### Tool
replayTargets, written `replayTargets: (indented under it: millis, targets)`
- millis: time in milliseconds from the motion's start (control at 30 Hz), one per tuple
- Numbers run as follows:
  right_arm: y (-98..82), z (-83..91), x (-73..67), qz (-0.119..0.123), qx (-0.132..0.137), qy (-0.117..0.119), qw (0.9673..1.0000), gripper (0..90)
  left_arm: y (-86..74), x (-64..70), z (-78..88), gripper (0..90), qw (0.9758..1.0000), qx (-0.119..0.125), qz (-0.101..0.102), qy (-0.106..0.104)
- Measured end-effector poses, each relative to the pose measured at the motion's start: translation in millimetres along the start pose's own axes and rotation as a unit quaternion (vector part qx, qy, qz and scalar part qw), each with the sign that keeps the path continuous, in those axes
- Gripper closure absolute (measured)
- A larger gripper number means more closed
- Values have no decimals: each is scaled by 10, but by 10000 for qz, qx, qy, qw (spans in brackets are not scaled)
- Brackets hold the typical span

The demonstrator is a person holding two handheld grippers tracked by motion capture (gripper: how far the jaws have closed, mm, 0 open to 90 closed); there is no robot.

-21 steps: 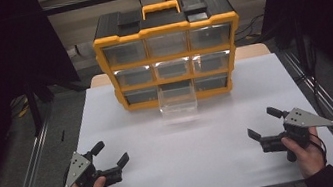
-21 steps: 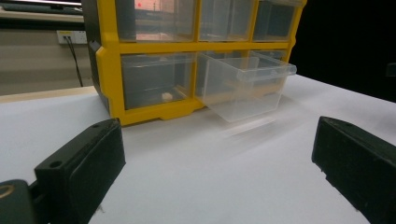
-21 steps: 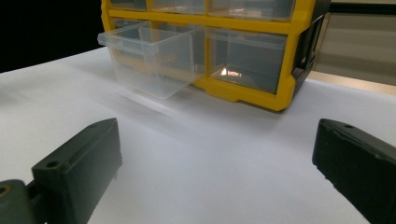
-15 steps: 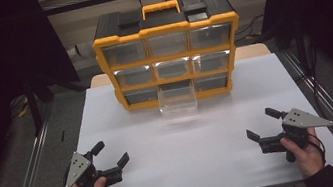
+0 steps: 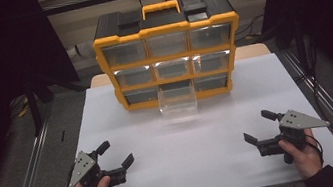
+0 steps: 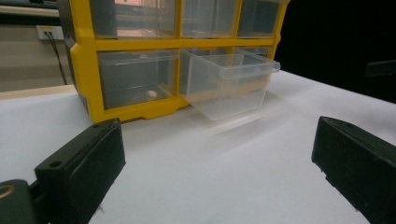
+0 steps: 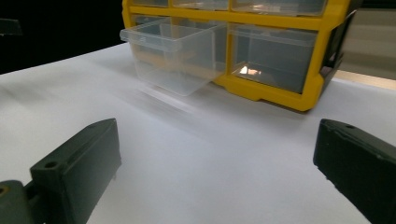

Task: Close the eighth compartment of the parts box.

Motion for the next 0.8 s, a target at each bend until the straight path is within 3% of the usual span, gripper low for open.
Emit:
replayTargets:
  millis: [33,100,200,267,433,633,800]
  targets:
    - [-8,-13,-32,6,-36,61,10000,3,6,3,0,24,10000,44,57,58]
    - [-3,-40,-148,43,-57,265,9996,0,-1,-31,11,24,10000,-9,-16,84]
    - [15,-69,-243,29,-46,370,9993,0,-19,-46,13,24,9999,-61,-7,111]
    - [29,-86,-288,65,-39,413,9991,0,-11,-38,22,24,10000,-60,-40,31]
    - [55,-136,-380,23,-34,470,9989,1,-16,-40,16,24,10000,-55,-15,60]
    - [56,-241,-492,-10,-62,704,9975,0,-16,-55,20,24,9999,-62,-5,111]
    - [61,-346,-570,-12,-143,801,9967,0,-16,-56,37,24,10000,-59,-39,50]
Point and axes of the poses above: each handheld gripper's, and its own axes: z roughly backward along the jaws, y roughly out of its top, x roughly to its right, the point moved 8 cm from there along -z, roughly forward along the jaws, and after that the axes turned 13 degrees about x, right-handed, at the moved point
